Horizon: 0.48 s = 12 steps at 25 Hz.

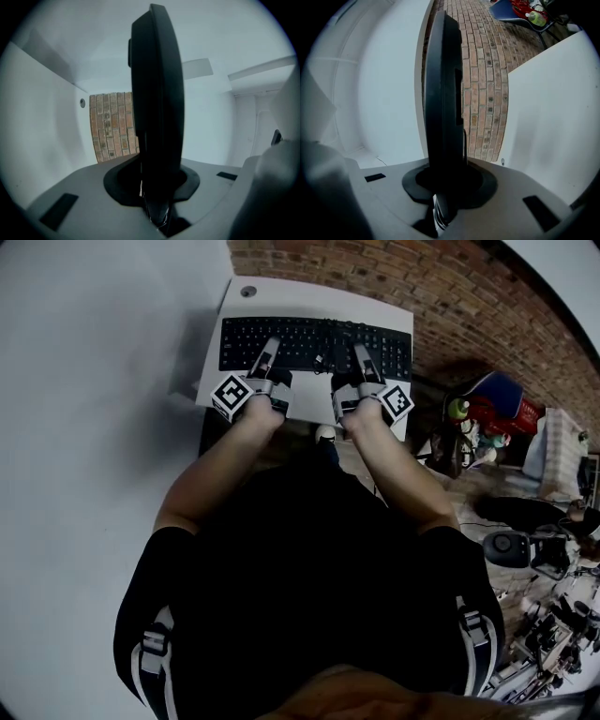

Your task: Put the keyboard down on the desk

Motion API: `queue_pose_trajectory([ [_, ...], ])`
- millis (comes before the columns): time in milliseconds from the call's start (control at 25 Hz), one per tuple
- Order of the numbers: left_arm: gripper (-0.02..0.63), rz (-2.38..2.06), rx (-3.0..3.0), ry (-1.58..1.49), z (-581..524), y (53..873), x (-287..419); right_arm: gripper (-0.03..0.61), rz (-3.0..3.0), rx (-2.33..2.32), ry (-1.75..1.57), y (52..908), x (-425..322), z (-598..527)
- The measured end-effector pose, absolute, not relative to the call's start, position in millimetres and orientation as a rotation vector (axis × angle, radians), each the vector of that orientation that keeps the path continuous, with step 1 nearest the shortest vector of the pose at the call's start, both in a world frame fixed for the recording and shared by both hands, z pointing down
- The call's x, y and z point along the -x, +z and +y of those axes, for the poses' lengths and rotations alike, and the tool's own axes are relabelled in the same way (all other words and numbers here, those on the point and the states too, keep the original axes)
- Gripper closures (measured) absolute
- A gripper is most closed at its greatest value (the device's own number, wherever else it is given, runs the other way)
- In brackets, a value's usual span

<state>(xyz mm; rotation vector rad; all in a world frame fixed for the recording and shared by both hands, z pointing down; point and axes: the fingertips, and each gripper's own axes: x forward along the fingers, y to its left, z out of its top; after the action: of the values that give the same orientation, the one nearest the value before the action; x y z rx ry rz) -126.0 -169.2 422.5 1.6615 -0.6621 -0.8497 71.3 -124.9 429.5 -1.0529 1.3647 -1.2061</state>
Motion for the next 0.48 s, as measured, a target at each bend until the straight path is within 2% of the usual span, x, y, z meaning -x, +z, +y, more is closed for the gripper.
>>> queue_pose_trajectory([
  [480, 0.528, -0.699, -1.676, -0.867, -181.5, 442.2, 119.3, 0.488, 1.394, 1.028, -1.236, 449.7, -79.9, -145.5],
])
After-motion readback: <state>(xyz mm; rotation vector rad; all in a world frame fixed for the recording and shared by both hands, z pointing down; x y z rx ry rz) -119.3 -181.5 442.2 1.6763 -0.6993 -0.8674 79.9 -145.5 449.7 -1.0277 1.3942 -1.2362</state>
